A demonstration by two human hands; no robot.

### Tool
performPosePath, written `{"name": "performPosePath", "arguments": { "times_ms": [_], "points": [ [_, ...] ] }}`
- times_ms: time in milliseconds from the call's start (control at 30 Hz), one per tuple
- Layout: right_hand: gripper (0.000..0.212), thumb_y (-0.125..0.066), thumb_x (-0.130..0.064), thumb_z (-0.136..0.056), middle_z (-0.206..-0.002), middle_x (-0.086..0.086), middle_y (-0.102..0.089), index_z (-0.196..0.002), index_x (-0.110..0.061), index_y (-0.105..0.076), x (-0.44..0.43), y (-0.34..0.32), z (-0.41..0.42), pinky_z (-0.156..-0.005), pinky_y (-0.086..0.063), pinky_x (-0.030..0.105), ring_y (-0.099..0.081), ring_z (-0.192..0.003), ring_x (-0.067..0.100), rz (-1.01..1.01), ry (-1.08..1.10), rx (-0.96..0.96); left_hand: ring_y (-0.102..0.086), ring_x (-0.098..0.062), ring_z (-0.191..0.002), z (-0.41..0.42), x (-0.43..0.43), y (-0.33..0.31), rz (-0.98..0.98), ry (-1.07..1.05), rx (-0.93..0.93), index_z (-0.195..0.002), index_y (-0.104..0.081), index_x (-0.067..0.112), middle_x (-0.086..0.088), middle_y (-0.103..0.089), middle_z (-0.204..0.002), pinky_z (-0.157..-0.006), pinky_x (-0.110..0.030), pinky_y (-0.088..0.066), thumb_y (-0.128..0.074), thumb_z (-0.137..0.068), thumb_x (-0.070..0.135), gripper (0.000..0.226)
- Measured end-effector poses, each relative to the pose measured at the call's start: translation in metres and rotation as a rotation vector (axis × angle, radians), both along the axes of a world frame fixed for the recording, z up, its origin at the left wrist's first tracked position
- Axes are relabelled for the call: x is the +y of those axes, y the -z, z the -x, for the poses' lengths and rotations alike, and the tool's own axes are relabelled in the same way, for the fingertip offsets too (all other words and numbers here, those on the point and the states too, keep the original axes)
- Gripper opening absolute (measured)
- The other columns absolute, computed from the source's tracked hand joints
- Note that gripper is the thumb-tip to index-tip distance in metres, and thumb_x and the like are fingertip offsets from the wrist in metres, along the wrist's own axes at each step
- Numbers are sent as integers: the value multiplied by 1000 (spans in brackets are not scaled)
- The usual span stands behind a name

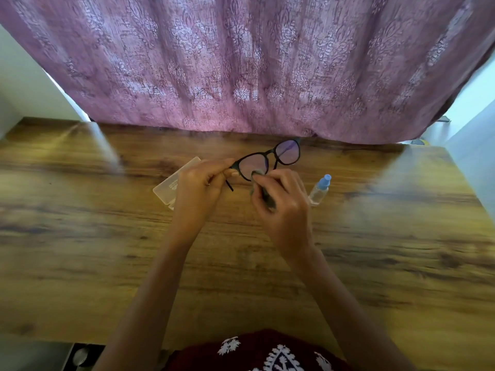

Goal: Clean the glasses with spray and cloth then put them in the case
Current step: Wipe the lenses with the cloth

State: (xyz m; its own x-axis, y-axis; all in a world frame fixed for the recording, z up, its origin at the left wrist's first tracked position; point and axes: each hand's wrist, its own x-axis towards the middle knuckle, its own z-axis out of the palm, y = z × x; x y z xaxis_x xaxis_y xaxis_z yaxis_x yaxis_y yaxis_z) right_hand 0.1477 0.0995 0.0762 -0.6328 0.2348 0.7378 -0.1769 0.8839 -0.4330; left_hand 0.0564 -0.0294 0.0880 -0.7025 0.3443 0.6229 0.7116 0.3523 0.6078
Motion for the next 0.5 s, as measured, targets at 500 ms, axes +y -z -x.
{"name": "performPosePath", "arguments": {
  "times_ms": [500],
  "points": [
    [17,-72,0,-82,-90,12,-64,-99,3,-72,6,-2,0,-80,-42,13,-57,-85,17,6,18,0,-54,13,-81,6,-4,4,-2,-24,5,-100,-73,-2,7,-66,-89,-76,-1,-40,-67,-81,-7,21]
  ]
}}
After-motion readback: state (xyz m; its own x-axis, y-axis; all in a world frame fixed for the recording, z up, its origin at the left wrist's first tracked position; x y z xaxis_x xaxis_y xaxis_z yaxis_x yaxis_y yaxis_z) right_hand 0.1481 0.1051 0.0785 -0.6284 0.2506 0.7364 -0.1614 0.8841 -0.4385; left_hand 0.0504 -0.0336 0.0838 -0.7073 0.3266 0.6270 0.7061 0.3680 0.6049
